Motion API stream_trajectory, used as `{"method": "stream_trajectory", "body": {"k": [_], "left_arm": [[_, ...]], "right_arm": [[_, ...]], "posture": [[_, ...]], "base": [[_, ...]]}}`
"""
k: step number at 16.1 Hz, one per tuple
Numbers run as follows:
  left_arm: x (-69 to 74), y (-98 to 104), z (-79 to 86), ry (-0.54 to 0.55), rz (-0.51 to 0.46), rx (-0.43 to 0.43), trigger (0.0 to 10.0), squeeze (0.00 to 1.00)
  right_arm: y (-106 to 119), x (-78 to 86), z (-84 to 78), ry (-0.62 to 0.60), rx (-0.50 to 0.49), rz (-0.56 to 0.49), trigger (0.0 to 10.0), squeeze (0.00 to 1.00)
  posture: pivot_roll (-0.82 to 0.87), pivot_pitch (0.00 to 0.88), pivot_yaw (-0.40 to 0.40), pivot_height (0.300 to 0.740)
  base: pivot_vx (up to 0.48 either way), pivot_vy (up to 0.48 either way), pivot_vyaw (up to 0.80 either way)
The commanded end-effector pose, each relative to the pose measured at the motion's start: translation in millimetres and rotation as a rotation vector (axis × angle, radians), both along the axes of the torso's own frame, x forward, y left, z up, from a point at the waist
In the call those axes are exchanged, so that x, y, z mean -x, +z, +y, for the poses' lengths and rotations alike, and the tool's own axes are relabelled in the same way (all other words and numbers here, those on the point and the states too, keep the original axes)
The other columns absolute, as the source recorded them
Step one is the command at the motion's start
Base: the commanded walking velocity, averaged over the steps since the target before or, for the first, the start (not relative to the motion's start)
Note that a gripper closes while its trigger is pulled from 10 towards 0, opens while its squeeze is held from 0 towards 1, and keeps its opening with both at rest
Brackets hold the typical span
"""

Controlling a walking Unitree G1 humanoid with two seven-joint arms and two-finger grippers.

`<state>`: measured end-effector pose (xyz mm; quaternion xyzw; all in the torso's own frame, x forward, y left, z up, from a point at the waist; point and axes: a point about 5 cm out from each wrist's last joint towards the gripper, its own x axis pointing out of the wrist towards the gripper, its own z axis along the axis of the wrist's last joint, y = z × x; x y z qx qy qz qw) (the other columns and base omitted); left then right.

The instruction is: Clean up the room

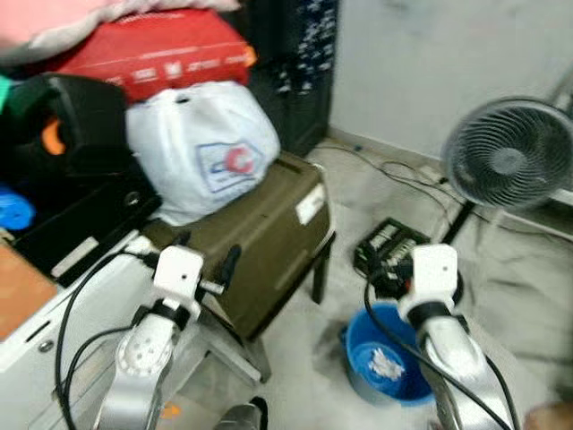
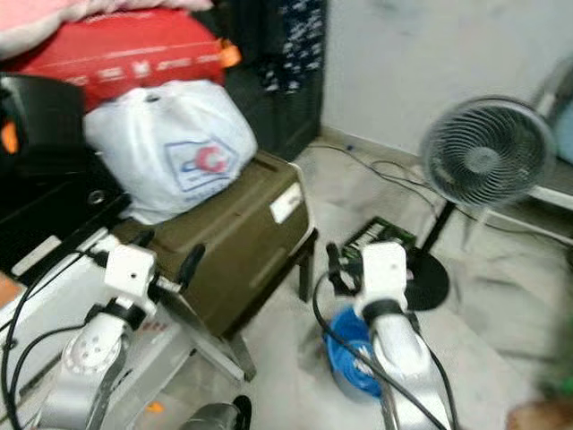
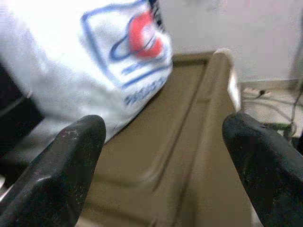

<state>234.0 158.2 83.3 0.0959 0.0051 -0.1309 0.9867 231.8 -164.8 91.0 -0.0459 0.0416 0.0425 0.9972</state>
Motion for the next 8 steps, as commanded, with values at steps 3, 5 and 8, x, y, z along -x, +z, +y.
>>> {"method": "stream_trajectory", "body": {"k": [3,5,8], "left_arm": [[12.6,-5,2.0,0.016,0.035,-0.005,10.0,0.00],[8.6,-3,-2.0,0.004,0.033,-0.003,10.0,0.00],[4.5,0,-1.3,0.012,0.018,-0.004,10.0,0.00]], "right_arm": [[-5,11.1,-18.3,-0.043,-0.012,0.036,10.0,0.00],[-3,6.6,-15.5,-0.032,-0.018,0.027,10.0,0.00],[3,-0.1,-3.1,-0.010,-0.044,-0.001,10.0,0.00]], "posture": [[-0.05,0.000,0.020,0.740],[-0.05,0.000,0.020,0.740],[-0.05,0.000,0.024,0.740]], "base": [[0.000,0.000,0.80],[0.000,0.000,0.80],[0.000,0.000,0.80]]}}
